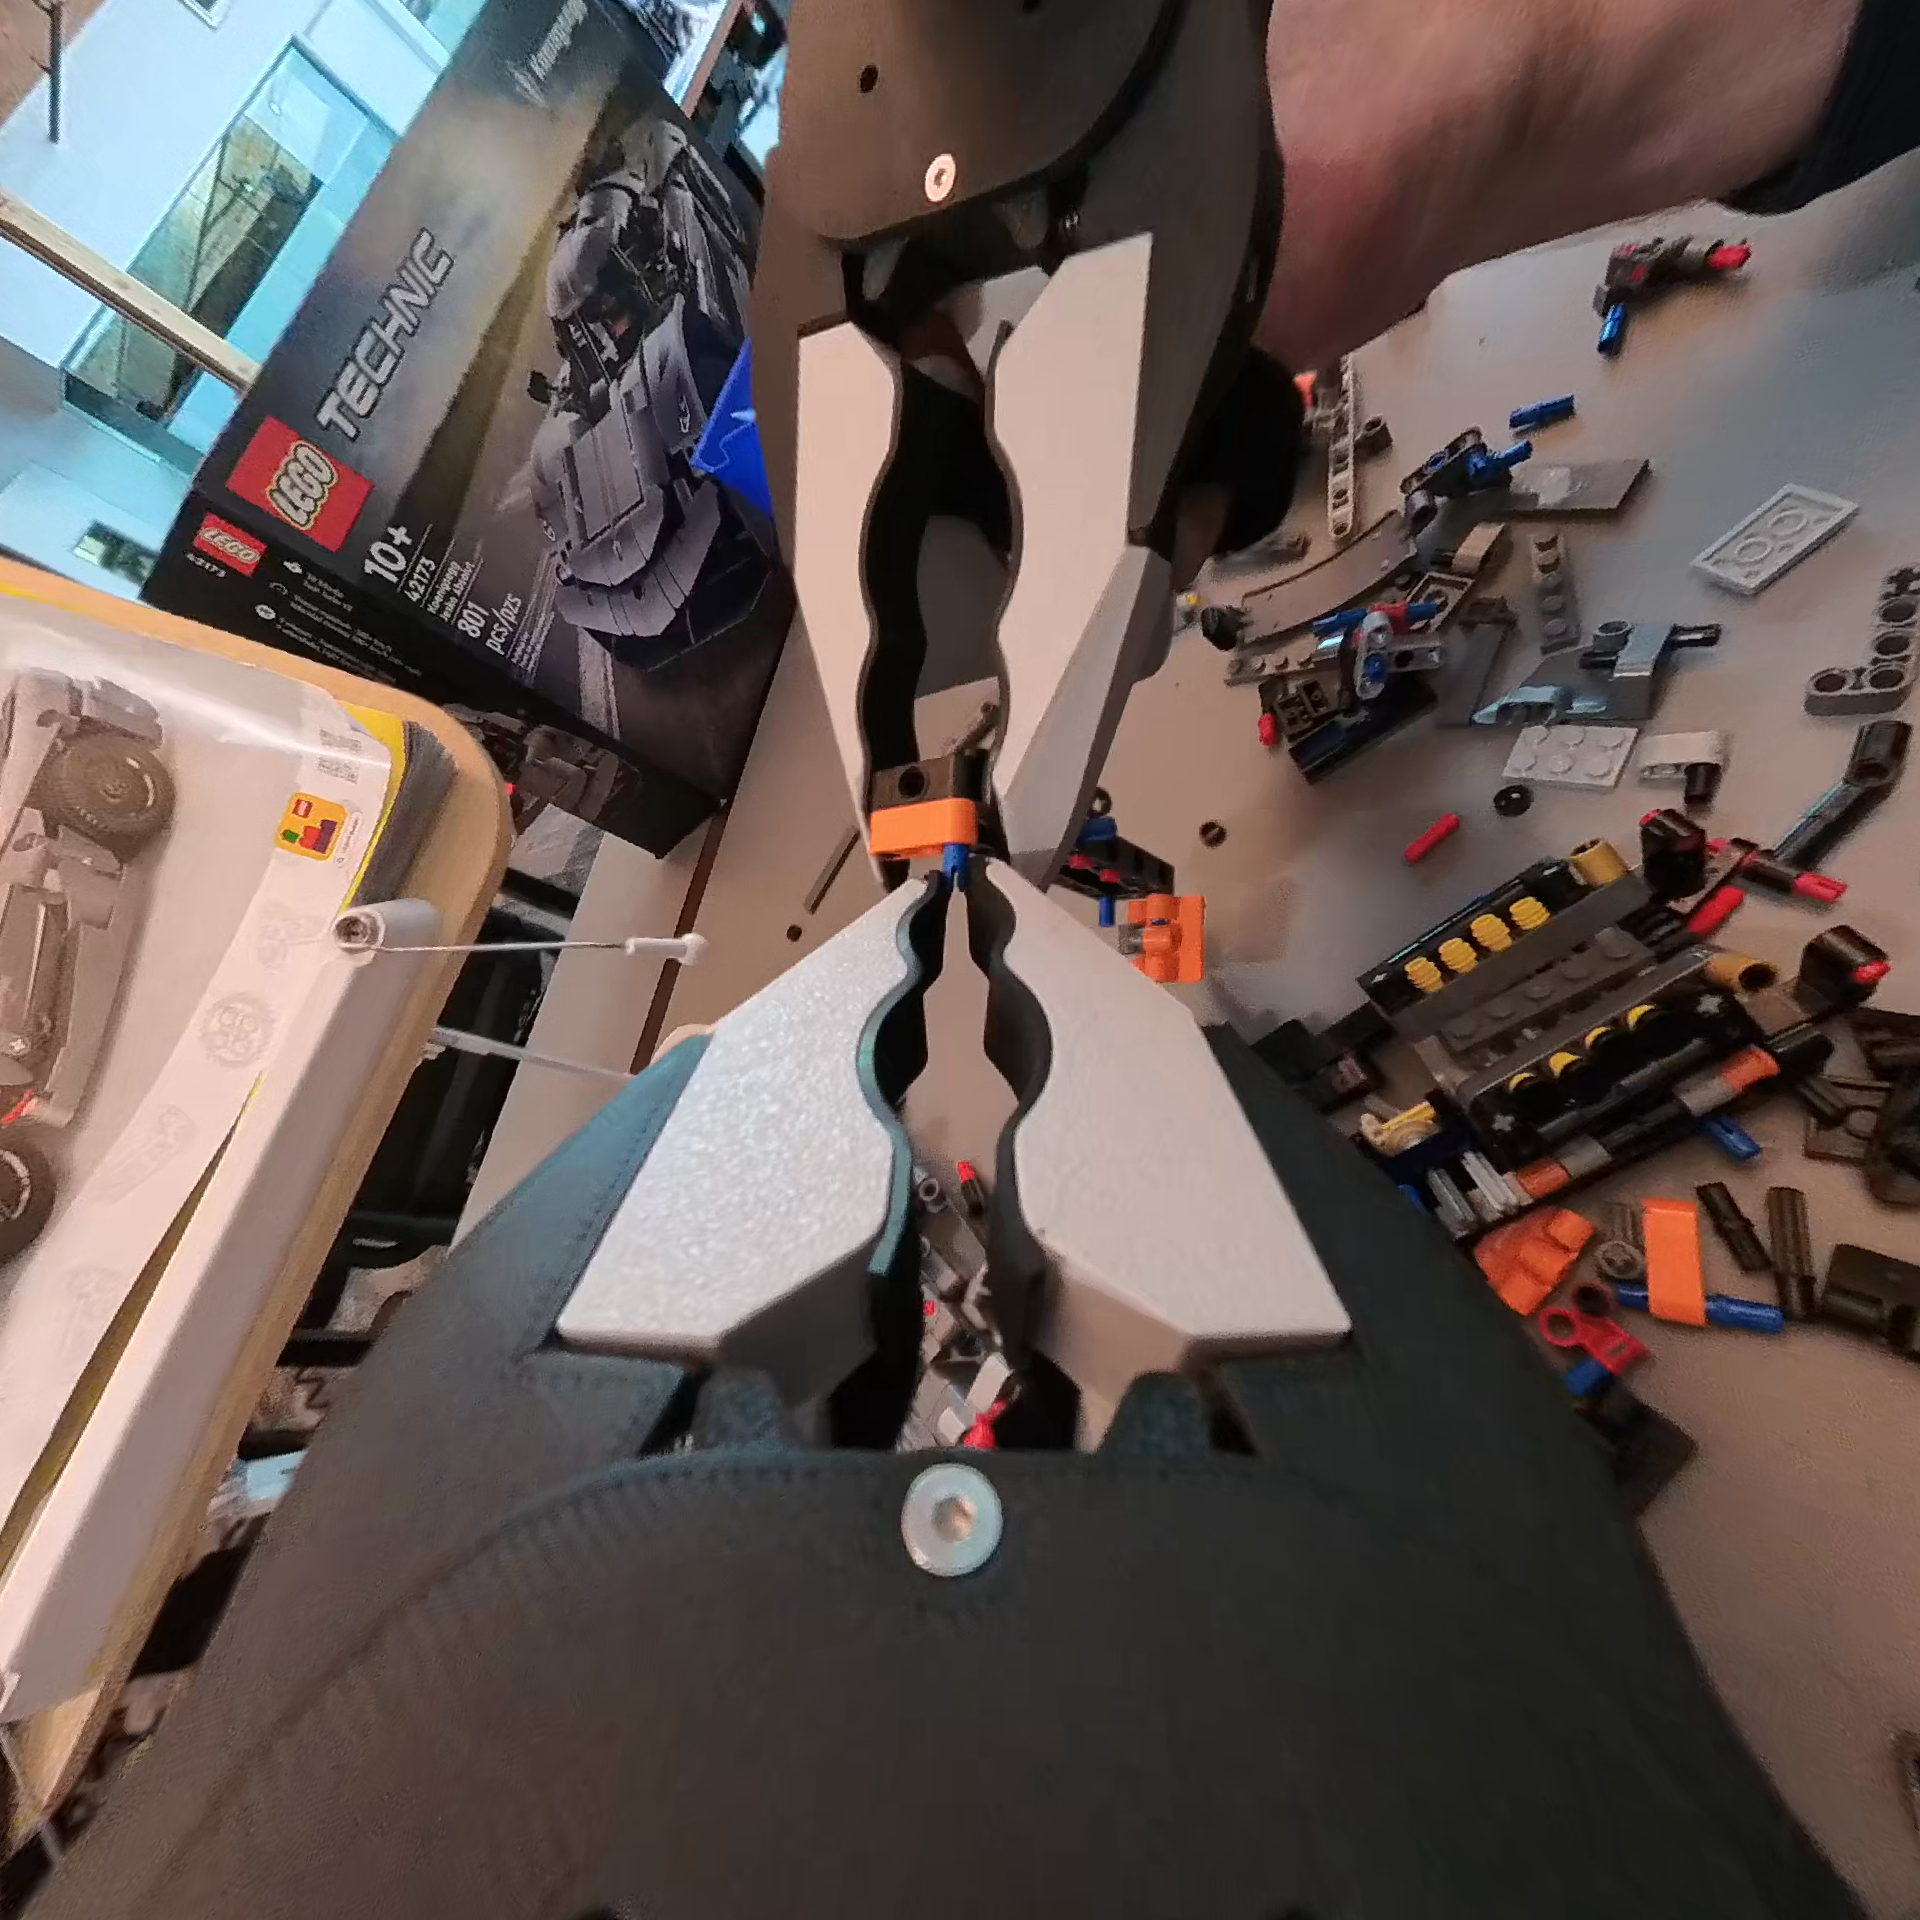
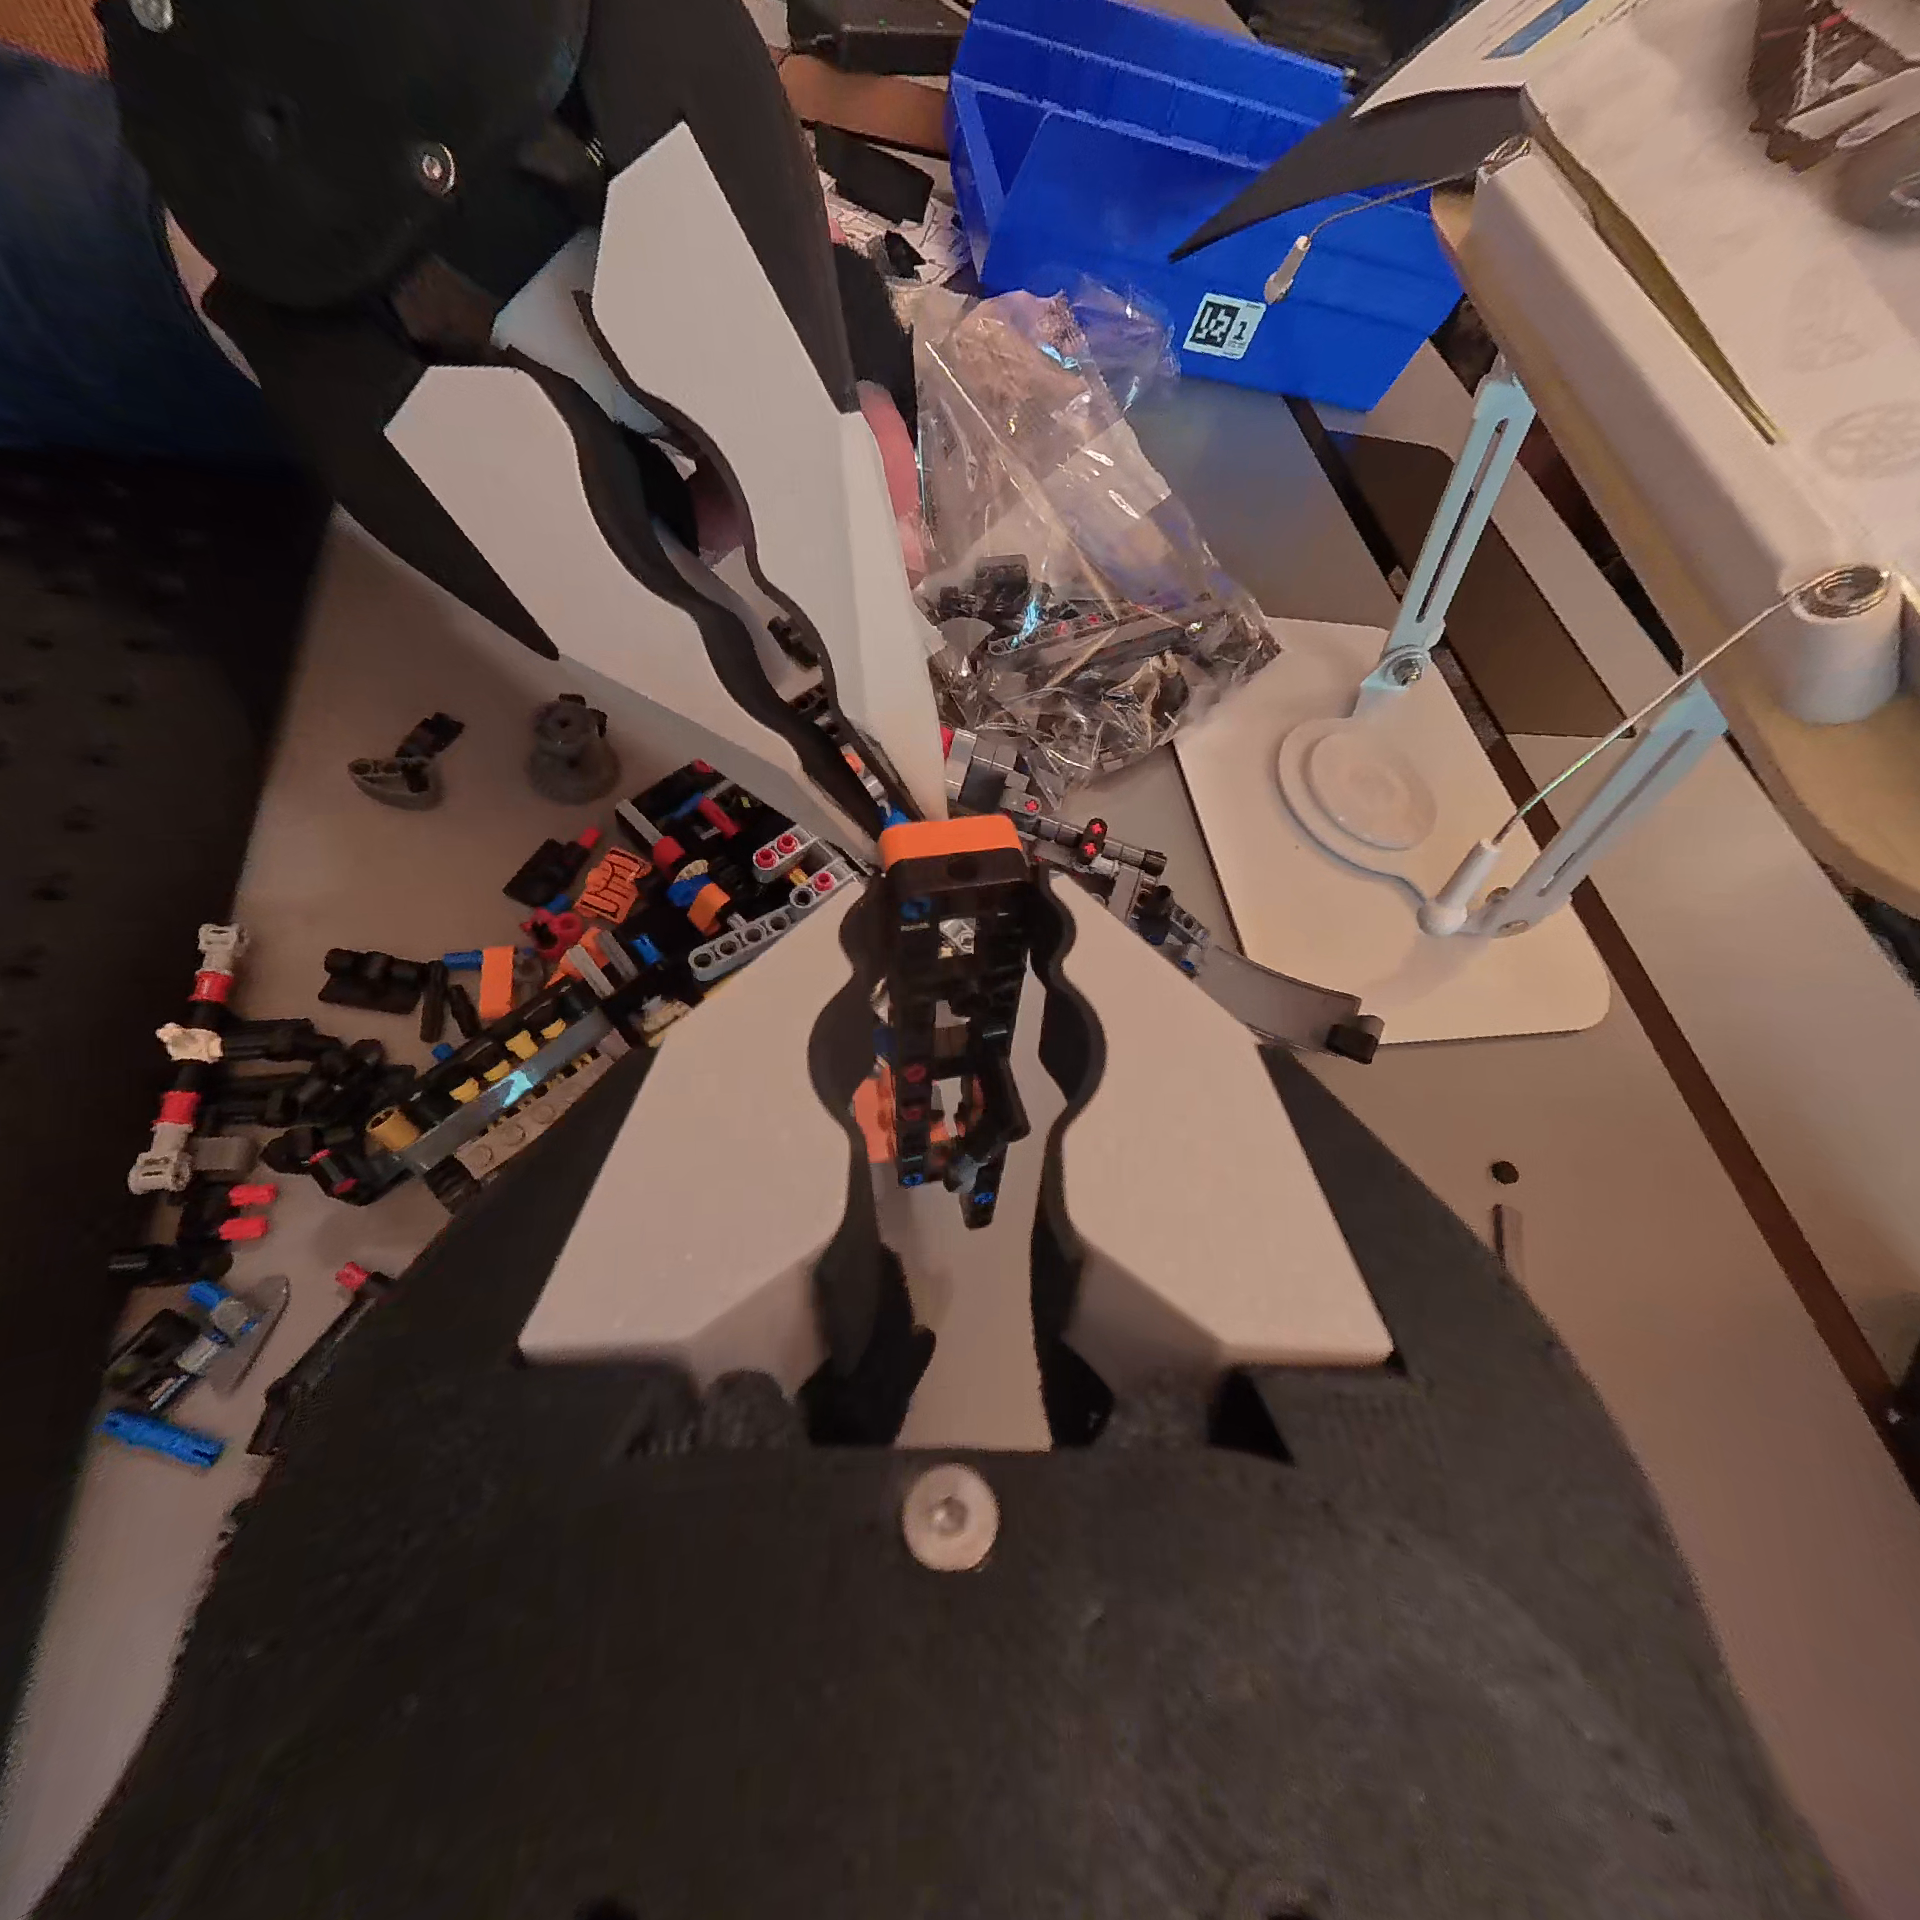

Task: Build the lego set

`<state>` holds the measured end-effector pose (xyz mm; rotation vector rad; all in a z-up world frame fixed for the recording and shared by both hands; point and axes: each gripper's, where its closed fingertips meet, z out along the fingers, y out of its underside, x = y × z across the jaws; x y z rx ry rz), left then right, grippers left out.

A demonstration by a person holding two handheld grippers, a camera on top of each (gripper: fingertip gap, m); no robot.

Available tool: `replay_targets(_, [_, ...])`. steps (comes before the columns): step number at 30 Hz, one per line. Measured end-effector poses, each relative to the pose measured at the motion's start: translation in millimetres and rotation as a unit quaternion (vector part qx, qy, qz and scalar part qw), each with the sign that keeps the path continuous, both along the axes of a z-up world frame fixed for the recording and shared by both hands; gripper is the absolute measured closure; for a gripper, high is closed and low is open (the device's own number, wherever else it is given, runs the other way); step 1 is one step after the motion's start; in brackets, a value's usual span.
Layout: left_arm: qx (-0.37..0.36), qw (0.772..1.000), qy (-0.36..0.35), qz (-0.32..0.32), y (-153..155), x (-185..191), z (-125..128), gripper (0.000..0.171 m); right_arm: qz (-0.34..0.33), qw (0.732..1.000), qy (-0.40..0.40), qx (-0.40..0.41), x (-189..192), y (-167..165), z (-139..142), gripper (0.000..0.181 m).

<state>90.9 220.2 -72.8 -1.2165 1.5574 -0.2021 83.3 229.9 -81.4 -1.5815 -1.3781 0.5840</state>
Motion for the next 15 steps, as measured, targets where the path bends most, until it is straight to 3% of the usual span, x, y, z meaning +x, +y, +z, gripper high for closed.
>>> replay_targets(15, [-0.038,0.998,-0.020,-0.042,-11.3,-1.2,5.1,0.171,0.037,0.997,0.047,-0.050,0.6,-16.1,12.3,0.158])
